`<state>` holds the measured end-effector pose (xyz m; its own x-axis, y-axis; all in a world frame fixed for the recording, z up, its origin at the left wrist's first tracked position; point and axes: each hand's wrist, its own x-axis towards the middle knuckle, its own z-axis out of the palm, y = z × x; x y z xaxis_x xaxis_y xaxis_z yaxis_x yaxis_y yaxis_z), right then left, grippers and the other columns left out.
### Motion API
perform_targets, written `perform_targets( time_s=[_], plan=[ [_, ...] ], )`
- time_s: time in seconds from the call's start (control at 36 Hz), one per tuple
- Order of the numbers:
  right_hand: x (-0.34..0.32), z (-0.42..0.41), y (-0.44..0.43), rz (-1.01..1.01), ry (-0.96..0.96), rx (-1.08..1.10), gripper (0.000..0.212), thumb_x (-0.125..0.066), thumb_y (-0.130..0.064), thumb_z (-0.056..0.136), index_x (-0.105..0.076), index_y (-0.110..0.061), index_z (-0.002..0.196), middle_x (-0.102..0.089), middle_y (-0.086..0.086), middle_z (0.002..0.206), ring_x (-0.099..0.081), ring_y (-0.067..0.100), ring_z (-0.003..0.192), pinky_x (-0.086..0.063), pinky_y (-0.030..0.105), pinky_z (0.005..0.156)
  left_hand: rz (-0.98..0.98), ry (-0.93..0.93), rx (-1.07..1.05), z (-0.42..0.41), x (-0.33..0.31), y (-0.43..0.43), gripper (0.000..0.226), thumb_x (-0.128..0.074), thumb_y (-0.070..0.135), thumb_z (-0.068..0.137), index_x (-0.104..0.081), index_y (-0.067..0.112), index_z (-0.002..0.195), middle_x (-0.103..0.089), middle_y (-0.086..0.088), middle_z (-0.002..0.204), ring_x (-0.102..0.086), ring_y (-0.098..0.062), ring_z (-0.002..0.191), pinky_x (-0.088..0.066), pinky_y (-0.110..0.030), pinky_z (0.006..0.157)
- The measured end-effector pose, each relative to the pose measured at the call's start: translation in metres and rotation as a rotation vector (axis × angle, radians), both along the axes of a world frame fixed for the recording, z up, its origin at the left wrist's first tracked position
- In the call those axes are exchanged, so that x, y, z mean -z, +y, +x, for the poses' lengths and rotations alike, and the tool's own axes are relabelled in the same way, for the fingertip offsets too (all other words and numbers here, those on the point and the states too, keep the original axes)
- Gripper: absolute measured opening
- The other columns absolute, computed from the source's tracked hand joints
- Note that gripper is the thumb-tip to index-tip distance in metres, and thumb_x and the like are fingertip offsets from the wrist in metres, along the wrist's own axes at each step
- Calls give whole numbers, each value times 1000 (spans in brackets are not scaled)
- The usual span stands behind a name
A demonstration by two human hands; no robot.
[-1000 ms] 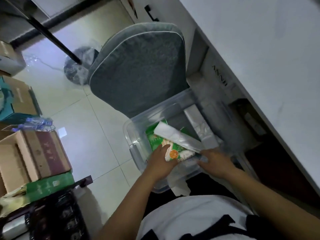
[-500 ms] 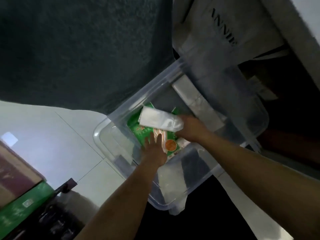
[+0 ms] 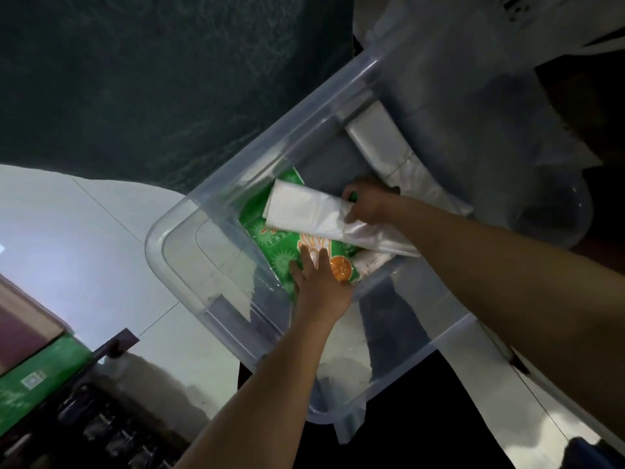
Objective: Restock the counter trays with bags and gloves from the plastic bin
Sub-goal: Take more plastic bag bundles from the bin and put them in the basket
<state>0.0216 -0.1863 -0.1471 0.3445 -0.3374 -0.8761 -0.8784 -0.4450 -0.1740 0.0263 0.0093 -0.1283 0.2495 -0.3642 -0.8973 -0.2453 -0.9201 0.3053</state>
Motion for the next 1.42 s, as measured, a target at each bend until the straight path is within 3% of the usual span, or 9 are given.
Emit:
perform_targets(
  time_s=[0.28,0.36,0.44,0.69,0.83,1.03,1.19,1.33,1.42],
  plan=[
    [4,-2,1,131,-12,-1,61,-83,-25,70,-57,-10,123,-63,10,122,-60,29,106,-47,32,80,-55,-35,-249,-4,6,-7,72,-61,36,88,-29,30,152,-6,1,166,-2,-33,151,-4,-42,121],
    [0,3,-3,239,-23,-17,47,-80,-21,74,-68,-5,116,-68,13,116,-63,28,101,-53,36,88,-85,-37,-397,-4,3,-8,68,-63,29,83,-39,30,147,-21,2,161,-14,-33,147,-13,-44,122],
    [-10,4,-5,254,-62,-4,38,-79,-18,75,-71,-10,112,-69,4,96,-61,17,78,-48,26,67,-123,-11,-572,-2,-1,-10,62,-65,22,83,-46,26,142,-34,-2,155,-31,-30,141,-28,-45,116],
    [-94,-9,-5,26,-330,-127,23,-71,-20,77,-75,-24,100,-73,-2,98,-64,20,87,-43,29,67,-292,456,-1014,15,-52,-9,53,-70,23,86,-54,35,135,-63,5,133,-59,-20,124,-47,-36,99],
    [-161,-40,-4,93,-584,169,21,-76,-12,79,-77,-13,100,-75,0,94,-67,14,82,-53,43,76,-482,572,-1084,29,-92,-14,43,-68,15,91,-57,19,132,-69,-4,127,-61,-25,123,-53,-35,98],
    [-180,-54,23,518,-695,995,29,-70,10,74,-73,-1,101,-75,13,99,-70,22,87,-58,38,84,-626,595,-1090,49,-127,-19,51,-76,13,78,-63,8,127,-65,-20,129,-59,-40,122,-47,-48,101],
    [-159,-49,34,666,-599,1066,30,-74,-2,75,-73,-6,104,-73,21,105,-68,24,89,-57,35,82,-596,398,-1053,69,-133,-8,47,-81,15,67,-74,14,113,-75,-10,114,-71,-26,103,-57,-31,79],
    [-115,-49,14,219,-519,1119,25,-78,-16,78,-73,-18,103,-73,2,93,-66,17,90,-53,32,85,-531,252,-1082,69,-134,1,36,-78,15,64,-80,23,99,-78,-2,102,-74,-16,90,-59,-28,73],
    [-73,-51,-12,-189,-299,792,53,-75,-31,80,-59,-23,130,-62,3,126,-60,22,113,-50,33,96,-490,227,-1137,66,-135,5,41,-79,15,62,-79,19,103,-78,-6,103,-73,-21,94,-59,-36,81]
  ],
)
